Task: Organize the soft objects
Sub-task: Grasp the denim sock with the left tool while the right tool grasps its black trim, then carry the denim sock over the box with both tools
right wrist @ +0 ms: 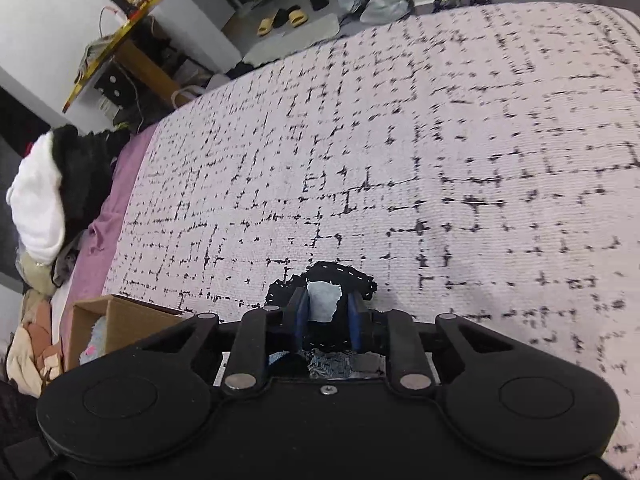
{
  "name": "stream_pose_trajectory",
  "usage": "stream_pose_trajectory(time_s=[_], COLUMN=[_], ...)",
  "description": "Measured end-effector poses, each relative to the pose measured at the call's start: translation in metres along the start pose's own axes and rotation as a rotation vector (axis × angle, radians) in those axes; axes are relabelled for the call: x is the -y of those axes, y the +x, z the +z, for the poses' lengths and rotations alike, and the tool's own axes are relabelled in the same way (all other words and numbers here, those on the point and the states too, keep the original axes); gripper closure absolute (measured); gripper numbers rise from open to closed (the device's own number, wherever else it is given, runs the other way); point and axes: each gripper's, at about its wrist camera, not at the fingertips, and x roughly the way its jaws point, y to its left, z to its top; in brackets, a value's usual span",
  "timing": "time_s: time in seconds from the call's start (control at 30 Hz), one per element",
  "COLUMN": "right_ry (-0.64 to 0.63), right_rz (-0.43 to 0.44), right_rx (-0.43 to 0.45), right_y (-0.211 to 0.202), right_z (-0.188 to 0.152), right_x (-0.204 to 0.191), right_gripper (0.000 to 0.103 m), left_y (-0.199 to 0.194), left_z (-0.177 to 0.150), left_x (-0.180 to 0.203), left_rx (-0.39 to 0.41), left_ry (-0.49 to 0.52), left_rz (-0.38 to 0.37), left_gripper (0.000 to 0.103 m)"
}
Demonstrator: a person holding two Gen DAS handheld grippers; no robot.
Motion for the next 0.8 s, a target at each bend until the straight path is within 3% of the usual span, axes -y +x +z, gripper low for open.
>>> stream_pose_trajectory(time_s=[0.37, 0.8], right_ry=[0.030, 0.023], right_rz=[-0.014, 0.005], right_rx=[0.090, 0.181], right_y=[-0.050, -0.102], right_z=[-0.021, -0.048], right_x=[-0.007, -0.028], right_gripper=[0.082, 0.082], left_y=[-0.050, -0.111], left_z=[-0.017, -0.027], left_x=[0.003, -0.020], left_rx=[0.030, 0.098], left_ry=[0.045, 0.082], left_rz=[-0.070, -0.091], left_gripper=[0.079, 0.078])
